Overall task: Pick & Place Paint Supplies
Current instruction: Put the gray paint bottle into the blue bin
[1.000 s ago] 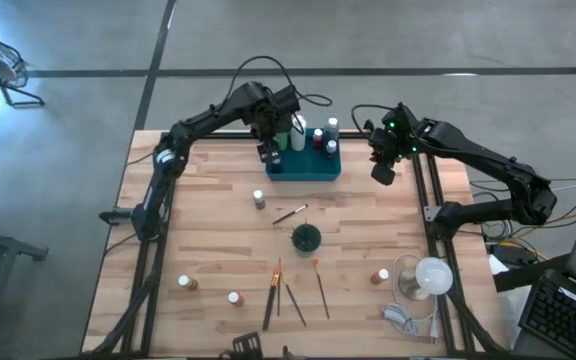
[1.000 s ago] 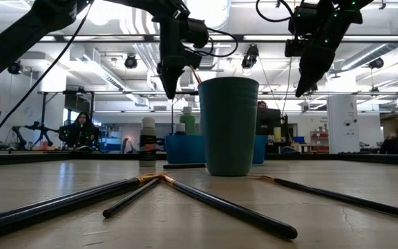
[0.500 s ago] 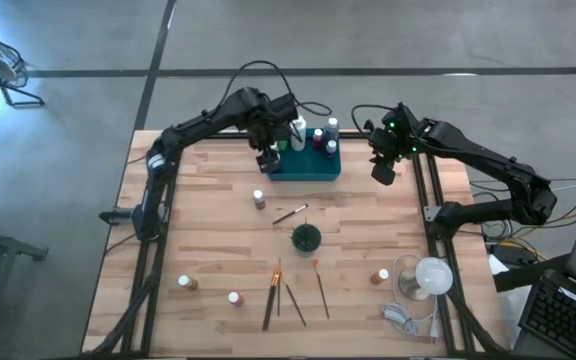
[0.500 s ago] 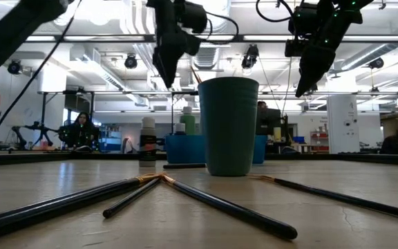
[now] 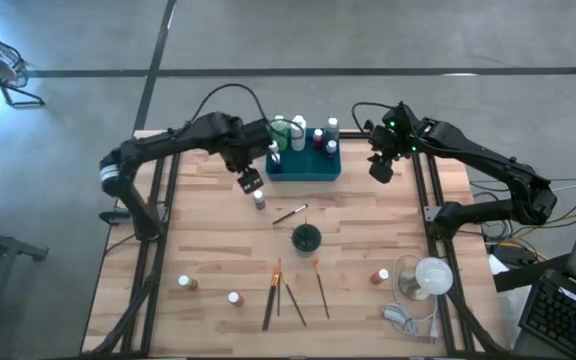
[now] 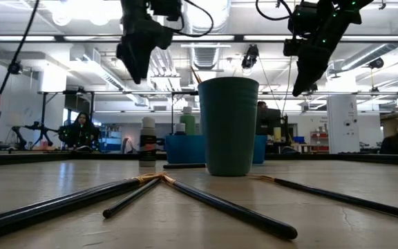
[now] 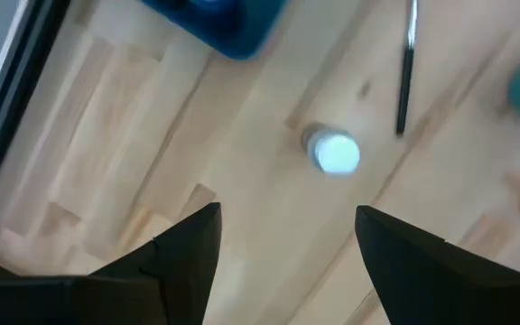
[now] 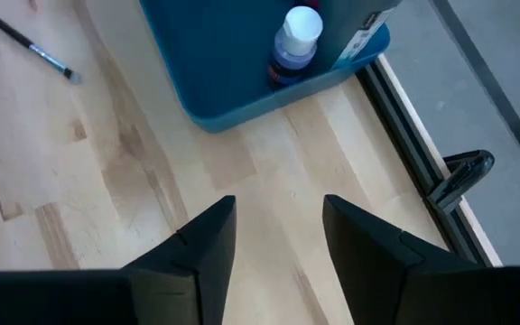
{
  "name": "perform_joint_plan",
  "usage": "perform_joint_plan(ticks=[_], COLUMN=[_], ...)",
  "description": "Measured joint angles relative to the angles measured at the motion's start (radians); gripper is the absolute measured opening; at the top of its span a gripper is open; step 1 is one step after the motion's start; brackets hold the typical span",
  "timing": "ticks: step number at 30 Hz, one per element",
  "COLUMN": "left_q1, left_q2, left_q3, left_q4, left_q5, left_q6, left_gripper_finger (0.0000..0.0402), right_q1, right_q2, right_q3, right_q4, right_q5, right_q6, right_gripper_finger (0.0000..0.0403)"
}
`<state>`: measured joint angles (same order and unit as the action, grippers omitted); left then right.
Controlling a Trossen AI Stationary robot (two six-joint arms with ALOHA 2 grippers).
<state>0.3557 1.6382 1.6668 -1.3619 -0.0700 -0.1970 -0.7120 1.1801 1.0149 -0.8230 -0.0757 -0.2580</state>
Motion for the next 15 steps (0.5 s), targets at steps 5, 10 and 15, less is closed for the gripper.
perform_joint_plan(ticks=[5,10,15], left_q1=[-0.004,-0.013,-0.021], left_q2=[-0.043,-0.027,-0.007], left_q3=[-0.074,-0.104,-0.141], left_q4=[0.049,0.054,0.098], left_q5=[0.003,0.007,0.007], left_q6=[-0.155,-0.272,-0.348], left_gripper_finger=[0.0259,0.0259,0.0259], right_q1=[0.000,0.000,0.000], right_q2=[0.000,0.000,0.000], right_q3=[0.000,0.000,0.000], right_q4=[0.000,0.000,0.000], right_q5=[0.000,-0.001,-0.002], right_q6=[0.023,0.023,0.023], right_gripper_finger=[0.0177,0.0184,0.0181])
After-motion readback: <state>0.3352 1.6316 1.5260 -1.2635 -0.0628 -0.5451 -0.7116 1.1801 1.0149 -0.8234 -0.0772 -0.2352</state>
